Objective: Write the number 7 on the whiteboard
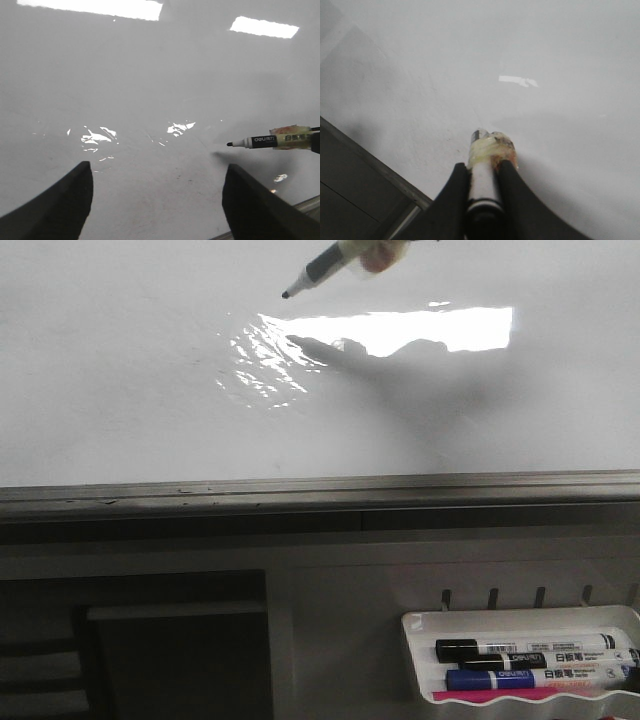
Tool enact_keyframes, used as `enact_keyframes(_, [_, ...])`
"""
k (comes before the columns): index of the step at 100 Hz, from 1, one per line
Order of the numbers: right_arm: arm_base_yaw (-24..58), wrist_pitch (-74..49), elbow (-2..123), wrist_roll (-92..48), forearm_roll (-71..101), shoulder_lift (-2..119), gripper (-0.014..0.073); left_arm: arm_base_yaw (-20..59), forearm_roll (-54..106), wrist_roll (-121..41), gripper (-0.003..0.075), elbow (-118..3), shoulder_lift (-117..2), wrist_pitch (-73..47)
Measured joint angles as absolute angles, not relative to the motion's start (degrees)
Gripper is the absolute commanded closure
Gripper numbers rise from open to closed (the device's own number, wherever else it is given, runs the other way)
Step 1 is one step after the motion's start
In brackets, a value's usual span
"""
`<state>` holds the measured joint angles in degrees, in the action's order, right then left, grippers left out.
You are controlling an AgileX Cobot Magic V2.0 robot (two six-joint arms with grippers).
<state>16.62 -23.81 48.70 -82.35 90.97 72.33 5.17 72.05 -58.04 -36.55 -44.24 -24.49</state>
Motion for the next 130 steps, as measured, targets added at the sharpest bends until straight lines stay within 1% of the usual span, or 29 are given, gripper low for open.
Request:
enact_keyframes(15, [17.3, -20.7, 49.0, -82.6, 91.1, 74.2, 0.0647, 5.2, 72.1, -58.0, 0.023, -36.5, -44.2, -24.4])
enact_keyframes(43, [17.6, -17.0, 49.2, -82.8, 91.3, 73.9, 0.0647, 5.1, 72.1, -58.0, 0.023, -36.5, -44.2, -24.3])
enact_keyframes(80, [17.7, -8.0, 45.0, -82.8, 91.4, 67.9, 0.0647, 5.1, 72.2, -58.0, 0.023, -36.5, -44.2, -24.1])
enact_keyframes(130, [17.7, -9.7, 37.2, -82.8, 91.8, 64.8, 0.0647, 5.1, 72.3, -58.0, 0.023, -36.5, -44.2, -24.0])
